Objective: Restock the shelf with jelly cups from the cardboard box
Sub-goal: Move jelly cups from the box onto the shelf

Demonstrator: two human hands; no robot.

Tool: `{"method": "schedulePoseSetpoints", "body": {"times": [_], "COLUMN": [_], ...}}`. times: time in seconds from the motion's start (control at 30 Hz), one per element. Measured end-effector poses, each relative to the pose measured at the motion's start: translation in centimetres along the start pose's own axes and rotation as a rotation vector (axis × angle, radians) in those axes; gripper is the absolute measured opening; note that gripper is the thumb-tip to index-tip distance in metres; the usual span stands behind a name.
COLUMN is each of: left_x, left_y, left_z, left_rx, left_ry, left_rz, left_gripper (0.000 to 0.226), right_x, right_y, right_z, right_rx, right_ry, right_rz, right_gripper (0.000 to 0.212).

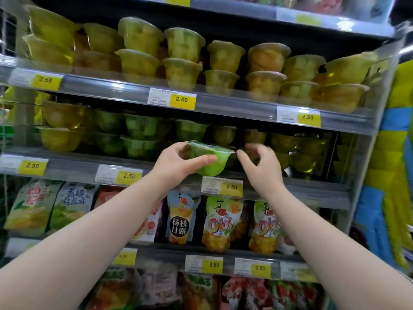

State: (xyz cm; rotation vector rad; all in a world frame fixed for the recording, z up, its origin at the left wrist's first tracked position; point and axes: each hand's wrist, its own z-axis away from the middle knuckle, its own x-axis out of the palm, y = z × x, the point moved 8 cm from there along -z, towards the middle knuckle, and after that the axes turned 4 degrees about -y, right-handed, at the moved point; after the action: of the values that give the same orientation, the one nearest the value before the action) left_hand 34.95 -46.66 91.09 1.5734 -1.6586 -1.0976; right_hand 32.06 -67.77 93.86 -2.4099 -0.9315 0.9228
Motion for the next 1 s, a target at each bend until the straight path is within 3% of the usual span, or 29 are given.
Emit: {"method": "schedulePoseSetpoints", "body": {"times": [0.07,0.13,0.23,0.37,0.47,0.53,0.6,0.7,1.0], "left_x": [1.4,2.8,4.8,6.6,5.1,4.3,4.8,5.3,4.7], "left_y": [0.3,0.7,1.4,2.5,2.9,2.8,2.1,0.6,0.7], "left_z": [-0.1,-0.2,-0.2,-0.7,-1.1,-1.0,-0.9,-1.1,-1.6], "left_rx": [0.003,0.009,0.032,0.072,0.2,0.308,0.374,0.33,0.399], "left_ry": [-0.009,-0.003,-0.017,-0.13,-0.05,0.021,0.003,-0.043,-0.059], "left_rz": [0.081,0.135,0.176,0.157,-0.233,-0.647,-0.912,-0.99,-0.994], "left_gripper": [0.09,0.095,0.092,0.065,0.033,0.043,0.053,0.06,0.055], "right_x": [-0.3,0.1,-0.1,-1.1,-2.0,-2.3,-2.0,-0.5,3.7], "right_y": [-0.3,-0.6,-1.1,-0.4,0.6,1.1,1.3,1.3,1.1], "right_z": [1.1,1.9,2.4,2.0,1.3,0.7,-0.2,-1.6,-4.3], "right_rx": [-0.038,-0.045,-0.052,-0.024,-0.012,0.016,0.045,0.089,0.129], "right_ry": [-0.078,-0.202,-0.27,-0.201,-0.074,-0.004,0.031,0.033,-0.004], "right_rz": [-0.153,-0.263,-0.341,-0.419,-0.397,-0.368,-0.353,-0.355,-0.254], "right_gripper": [0.007,0.004,0.023,0.039,0.052,0.048,0.052,0.06,0.051]}}
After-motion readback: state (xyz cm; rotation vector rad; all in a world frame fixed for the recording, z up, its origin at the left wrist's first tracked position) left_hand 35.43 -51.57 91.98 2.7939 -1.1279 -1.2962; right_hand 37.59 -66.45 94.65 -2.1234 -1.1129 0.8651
